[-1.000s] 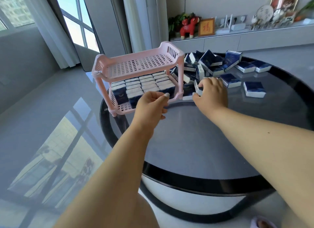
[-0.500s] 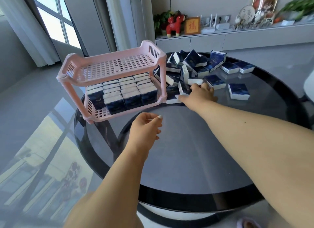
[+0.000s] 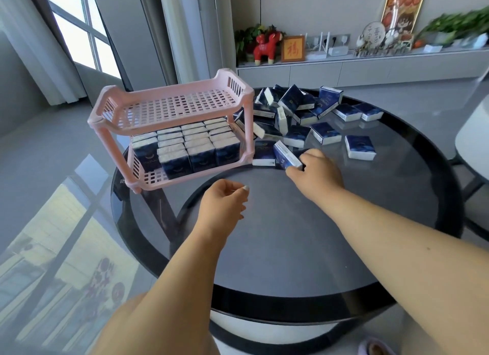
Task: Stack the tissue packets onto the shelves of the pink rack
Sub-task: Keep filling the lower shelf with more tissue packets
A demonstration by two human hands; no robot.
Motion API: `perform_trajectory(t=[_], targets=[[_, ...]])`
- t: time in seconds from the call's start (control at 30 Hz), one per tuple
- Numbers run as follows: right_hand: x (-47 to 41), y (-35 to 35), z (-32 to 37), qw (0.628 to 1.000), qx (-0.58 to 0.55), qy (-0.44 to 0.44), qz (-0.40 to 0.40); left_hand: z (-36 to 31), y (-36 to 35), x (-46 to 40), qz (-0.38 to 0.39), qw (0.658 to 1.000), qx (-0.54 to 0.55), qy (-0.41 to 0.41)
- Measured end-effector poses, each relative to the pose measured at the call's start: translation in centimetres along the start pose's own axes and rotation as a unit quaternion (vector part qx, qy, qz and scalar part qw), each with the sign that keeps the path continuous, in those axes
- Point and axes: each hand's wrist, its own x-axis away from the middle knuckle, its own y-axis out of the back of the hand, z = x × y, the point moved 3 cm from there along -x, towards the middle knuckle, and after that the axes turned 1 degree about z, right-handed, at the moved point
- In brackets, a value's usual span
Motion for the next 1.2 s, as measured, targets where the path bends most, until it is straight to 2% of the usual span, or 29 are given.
perform_trajectory(t=[0.13,0.23,0.3,0.4,0.53,0.63,0.8,0.97,1.03,1.13,1.2], targets=[[3.1,0.2,-0.2,0.999,-0.047,0.007,0.017,0.3,-0.3,0.6,0.007,0.999,-0.033,-0.023],[5.4,0.7,0.6,0.988,-0.145,-0.017,0.043,0.4,-0.9,1.2,0.035,0.999,-0.019,-0.016],[6.7,0.8,1.2,0.96,-0.265,-0.061,0.06,0.6,-1.4,1.6,0.055,0.998,0.009,0.001],[8.6,0.4,2.3,0.893,-0.421,-0.118,0.105,0.8,-2.0,2.0,0.069,0.997,0.029,0.003],[10.2,-0.4,3.2,0.9,-0.409,-0.041,0.147,0.8,-1.9,2.3,0.075,0.997,0.013,-0.011],[10.8,-0.3,3.2,0.904,-0.397,-0.008,0.159,0.8,-1.6,2.7,0.088,0.995,0.043,-0.003],[11.8,0.4,2.8,0.886,-0.432,-0.043,0.16,0.3,-1.0,3.5,0.096,0.99,0.099,0.009],[11.8,-0.8,3.2,0.935,-0.326,0.052,0.127,-0.1,-0.8,4.5,0.147,0.988,0.033,-0.022],[11.8,-1.1,3.0,0.931,-0.332,0.059,0.137,-0.2,-0.5,4.7,0.168,0.984,0.044,-0.027],[11.9,-0.8,2.7,0.9,-0.407,0.032,0.152,-0.4,0.9,4.2,0.123,0.986,0.115,-0.017],[11.7,-0.6,2.9,0.916,-0.379,0.065,0.118,-0.3,2.3,3.7,0.074,0.983,0.17,0.007]])
